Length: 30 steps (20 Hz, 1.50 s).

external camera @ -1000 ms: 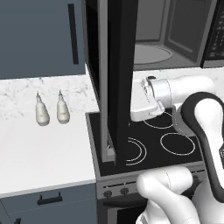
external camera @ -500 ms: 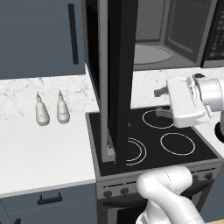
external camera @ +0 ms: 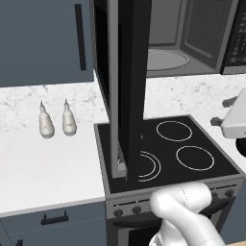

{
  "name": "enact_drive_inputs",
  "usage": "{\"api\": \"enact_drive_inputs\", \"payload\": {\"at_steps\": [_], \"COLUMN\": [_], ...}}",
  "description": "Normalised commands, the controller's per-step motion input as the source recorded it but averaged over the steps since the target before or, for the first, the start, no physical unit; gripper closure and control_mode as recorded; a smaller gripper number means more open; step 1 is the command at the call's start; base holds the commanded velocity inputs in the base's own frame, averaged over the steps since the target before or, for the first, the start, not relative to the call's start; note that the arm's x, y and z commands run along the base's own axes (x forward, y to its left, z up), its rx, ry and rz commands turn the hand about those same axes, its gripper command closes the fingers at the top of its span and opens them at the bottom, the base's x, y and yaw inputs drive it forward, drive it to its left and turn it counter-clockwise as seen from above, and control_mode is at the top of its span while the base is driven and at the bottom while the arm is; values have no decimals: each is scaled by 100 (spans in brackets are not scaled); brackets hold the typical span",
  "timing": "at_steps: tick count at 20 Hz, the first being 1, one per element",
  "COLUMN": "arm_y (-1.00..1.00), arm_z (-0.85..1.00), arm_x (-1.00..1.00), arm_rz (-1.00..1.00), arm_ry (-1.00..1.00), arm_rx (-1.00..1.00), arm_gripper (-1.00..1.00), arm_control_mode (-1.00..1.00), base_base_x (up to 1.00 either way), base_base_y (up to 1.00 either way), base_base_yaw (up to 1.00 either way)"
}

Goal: Open the microwave, place the bowl with waffle inside the microwave, then close the microwave door and turn it on.

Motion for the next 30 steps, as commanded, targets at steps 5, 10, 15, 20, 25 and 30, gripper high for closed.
{"api": "enact_drive_inputs", "payload": {"at_steps": [5,10,15,20,25,30], "arm_y": [-100,-100,-100,-100,-88,-28], "arm_z": [-28,-48,-76,-74,-10,-7], "arm_x": [0,0,0,0,3,38], "arm_rz": [-53,-51,-26,-10,-14,-11], "arm_ry": [7,6,5,14,25,28], "arm_rx": [-31,-39,-44,-36,1,19], "arm_gripper": [-100,-100,-100,-100,-100,-100], "arm_control_mode": [-100,-100,-100,-100,-100,-100], "base_base_x": [0,0,0,0,0,0], "base_base_y": [0,0,0,0,0,0], "base_base_yaw": [0,0,0,0,0,0]}}
